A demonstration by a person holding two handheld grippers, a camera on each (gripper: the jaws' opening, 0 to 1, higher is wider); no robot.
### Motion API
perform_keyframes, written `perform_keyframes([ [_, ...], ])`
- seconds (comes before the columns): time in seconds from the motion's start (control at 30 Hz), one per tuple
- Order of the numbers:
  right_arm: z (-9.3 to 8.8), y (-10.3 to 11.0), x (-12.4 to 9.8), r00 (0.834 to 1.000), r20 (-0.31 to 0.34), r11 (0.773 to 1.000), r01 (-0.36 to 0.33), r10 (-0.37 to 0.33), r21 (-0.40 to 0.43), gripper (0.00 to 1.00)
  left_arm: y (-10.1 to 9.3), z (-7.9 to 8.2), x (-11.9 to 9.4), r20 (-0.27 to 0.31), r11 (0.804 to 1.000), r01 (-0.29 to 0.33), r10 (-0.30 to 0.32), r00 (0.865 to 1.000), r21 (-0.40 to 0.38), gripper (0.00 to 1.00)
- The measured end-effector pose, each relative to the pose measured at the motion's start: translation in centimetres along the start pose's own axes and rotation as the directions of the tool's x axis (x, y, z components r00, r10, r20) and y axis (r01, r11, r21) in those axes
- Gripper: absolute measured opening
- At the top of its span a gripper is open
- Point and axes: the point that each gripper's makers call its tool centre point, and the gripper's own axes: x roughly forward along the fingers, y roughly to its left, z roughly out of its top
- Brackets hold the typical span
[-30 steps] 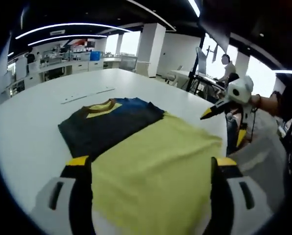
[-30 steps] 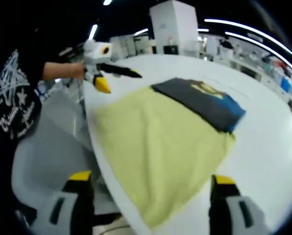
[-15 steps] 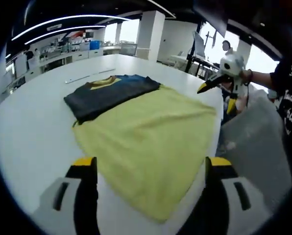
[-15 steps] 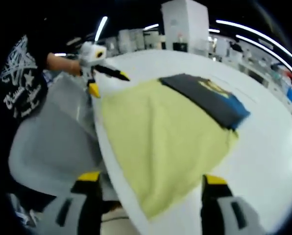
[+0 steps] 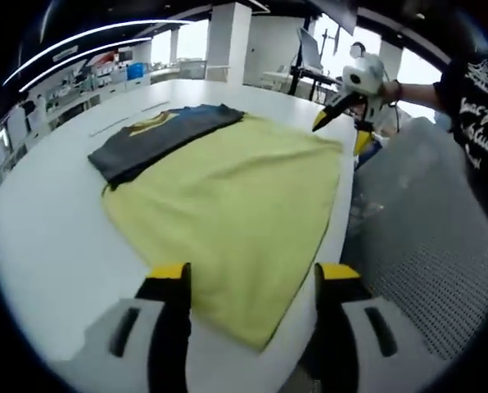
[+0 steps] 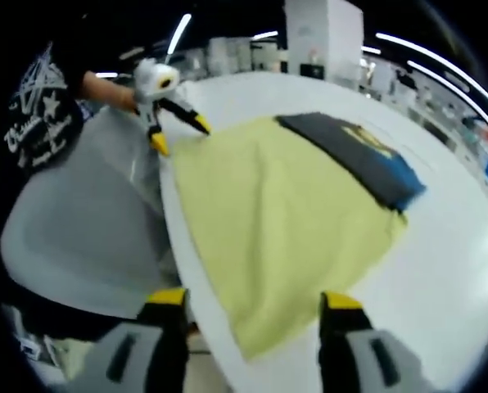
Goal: Fold the garment on the visible template until the final outline fits inside the template.
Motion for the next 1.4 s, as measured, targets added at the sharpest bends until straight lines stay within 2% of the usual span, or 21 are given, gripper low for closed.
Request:
perform_keyframes([
  [0.13, -0.5, -0.1, 0.1, 1.0, -0.023, 1.0, 0.003, -0.003, -0.028, 0.56, -0.4, -0.6, 0.2, -0.042, 0.999, 0.009, -0.007, 0.999, 0.042, 0.5],
  [0.27, -0.7, -0.2, 0.2, 0.999, -0.038, 0.999, 0.004, -0.005, -0.047, 0.52, -0.1, -0.6, 0.1, -0.04, 0.998, -0.001, 0.003, 0.999, 0.059, 0.47],
  [0.37, -1.7, -0.4, 0.4, 0.996, -0.093, 0.995, 0.007, -0.016, -0.095, 0.49, 0.0, -0.9, 0.1, -0.071, 0.989, -0.002, 0.012, 0.997, 0.146, 0.46],
  [0.43, -1.9, -0.5, 0.5, 0.995, -0.101, 0.995, 0.009, -0.019, -0.102, 0.48, -0.1, -0.9, 0.1, -0.065, 0.993, 0.001, 0.007, 0.998, 0.118, 0.46],
  [0.73, -2.1, -0.8, 0.6, 0.994, -0.109, 0.993, 0.007, -0.02, -0.118, 0.42, 0.2, -1.3, -0.3, -0.097, 0.989, 0.015, 0.0, 0.995, 0.148, 0.39],
  [0.9, -2.1, -1.0, 0.5, 0.994, -0.112, 0.993, -0.004, -0.009, -0.122, 0.32, 0.7, -1.3, -0.4, -0.117, 0.991, 0.003, 0.012, 0.993, 0.132, 0.3],
  [1.0, -2.0, -1.2, 0.5, 0.994, -0.109, 0.993, -0.007, -0.005, -0.116, 0.21, 1.5, -1.4, -0.3, -0.123, 0.992, -0.004, 0.02, 0.992, 0.129, 0.23],
  [1.13, -1.9, -1.7, 0.5, 0.994, -0.108, 0.993, 0.004, -0.017, -0.115, 0.12, 2.3, -1.3, -0.1, -0.136, 0.991, -0.021, 0.039, 0.99, 0.133, 0.05],
  [1.27, -1.8, -2.1, 0.5, 0.994, -0.106, 0.992, 0.019, -0.032, -0.123, 0.01, 2.4, -1.1, 0.0, -0.15, 0.987, -0.019, 0.043, 0.988, 0.159, 0.0],
  [1.4, -1.8, -2.5, 0.6, 0.994, -0.102, 0.992, 0.025, -0.037, -0.121, 0.0, 2.4, -1.0, 0.0, -0.15, 0.987, -0.023, 0.047, 0.988, 0.158, 0.0],
])
